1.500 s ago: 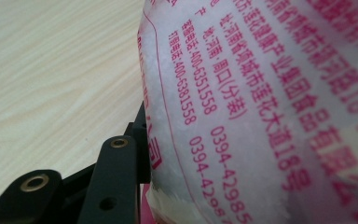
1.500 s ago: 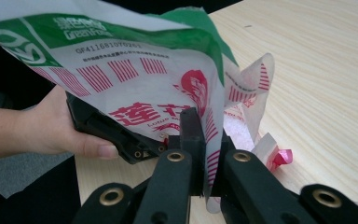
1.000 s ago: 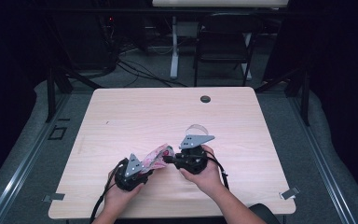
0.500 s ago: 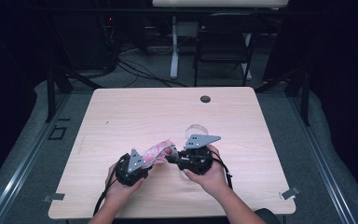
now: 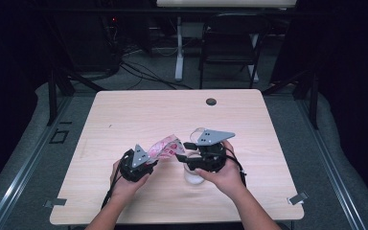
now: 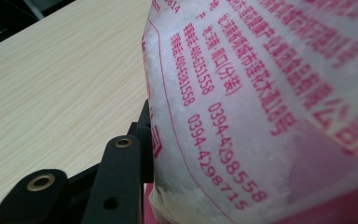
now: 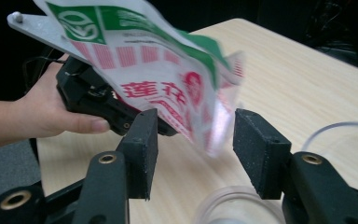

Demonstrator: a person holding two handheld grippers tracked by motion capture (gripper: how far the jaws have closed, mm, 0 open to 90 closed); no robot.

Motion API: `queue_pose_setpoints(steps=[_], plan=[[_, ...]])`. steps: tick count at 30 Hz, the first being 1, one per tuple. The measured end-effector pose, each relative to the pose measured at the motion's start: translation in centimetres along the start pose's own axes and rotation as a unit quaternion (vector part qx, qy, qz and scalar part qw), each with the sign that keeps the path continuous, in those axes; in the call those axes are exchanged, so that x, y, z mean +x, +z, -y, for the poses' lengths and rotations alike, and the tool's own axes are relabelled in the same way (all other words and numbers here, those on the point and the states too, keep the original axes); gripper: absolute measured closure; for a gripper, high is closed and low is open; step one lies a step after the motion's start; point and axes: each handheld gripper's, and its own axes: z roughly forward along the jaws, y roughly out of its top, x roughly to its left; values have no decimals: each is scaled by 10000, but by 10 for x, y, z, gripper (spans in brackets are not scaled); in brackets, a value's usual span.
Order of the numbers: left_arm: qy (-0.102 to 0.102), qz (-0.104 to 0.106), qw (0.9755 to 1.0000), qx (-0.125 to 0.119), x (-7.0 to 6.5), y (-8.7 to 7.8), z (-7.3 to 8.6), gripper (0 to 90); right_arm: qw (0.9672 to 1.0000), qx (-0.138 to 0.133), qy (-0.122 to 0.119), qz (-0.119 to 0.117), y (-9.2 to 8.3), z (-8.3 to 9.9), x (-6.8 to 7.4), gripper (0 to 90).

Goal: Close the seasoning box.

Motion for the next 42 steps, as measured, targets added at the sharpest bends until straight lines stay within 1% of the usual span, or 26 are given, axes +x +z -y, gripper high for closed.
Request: queue_pose_setpoints(steps=[2,3,4,5,7,8,9,10,11,12,13,16,17,20,23,24,25,28,31,32,33,34,35,38,41,42], plan=[[-102,-14,9999,-27,3,0,0,628,10000,-33,-19,-52,-2,-6,-7,527],[-138,-9,9999,-30,4,0,1,628,10000,-33,-19,-52,-2,-6,-7,527],[-183,-34,9998,-48,5,0,1,628,9999,-2,-49,-105,-3,-9,-9,531],[-194,-55,9998,-43,6,0,1,628,9997,82,-86,-235,-2,-13,-11,537],[-203,-84,9998,-26,8,0,2,628,9991,104,-263,-304,-2,-20,-13,516],[-228,-106,9997,-41,8,0,2,628,9992,87,-278,-291,-2,-24,-13,486],[-247,-110,9996,-17,8,-1,3,628,9990,4,-384,-215,-3,-28,-14,459],[-248,-117,9996,-18,8,-1,3,628,9990,4,-384,-215,-3,-28,-14,459],[-214,-131,9997,9,8,-1,3,628,9987,-16,-494,-153,-3,-28,-14,461],[-187,-161,9997,20,7,-1,3,628,9980,17,-621,-87,-4,-28,-14,517],[-137,-154,9998,56,6,-1,3,628,9973,80,-722,-96,-5,-27,-13,562],[-88,-207,9997,67,3,-1,2,628,9968,99,-796,-61,-6,-25,-12,535],[-35,-229,9997,64,1,-1,2,628,9964,30,-845,-48,-7,-24,-12,526],[121,-313,9994,121,-3,-1,1,628,9940,14,-1095,-20,-9,-23,-10,474],[219,-323,9991,166,-4,-1,0,628,9919,45,-1269,-47,-10,-22,-6,469],[249,-338,9989,188,-5,-2,0,628,9909,37,-1340,-109,-10,-21,-4,464],[299,-370,9987,184,-6,-2,-1,628,9909,37,-1340,-109,-10,-21,-4,464],[477,-469,9975,216,-8,-4,-4,628,9882,140,-1523,2,-9,-20,-1,451],[684,-597,9955,269,-9,-7,-8,628,9871,168,-1594,17,-8,-19,1,457],[775,-637,9945,297,-9,-8,-9,628,9862,195,-1646,38,-9,-19,2,461],[813,-631,9942,301,-8,-9,-11,628,9852,212,-1700,50,-9,-18,3,462],[885,-652,9935,306,-7,-9,-13,628,9836,229,-1787,79,-10,-18,4,462],[944,-682,9927,304,-7,-10,-14,628,9831,219,-1813,99,-10,-17,4,462],[1209,-706,9896,332,-7,-9,-20,628,9813,181,-1913,145,-11,-17,6,467],[1395,-650,9875,346,-7,-7,-26,628,9808,171,-1938,116,-11,-17,7,472],[1414,-648,9872,343,-7,-6,-26,628,9797,199,-1993,102,-11,-17,8,474]])
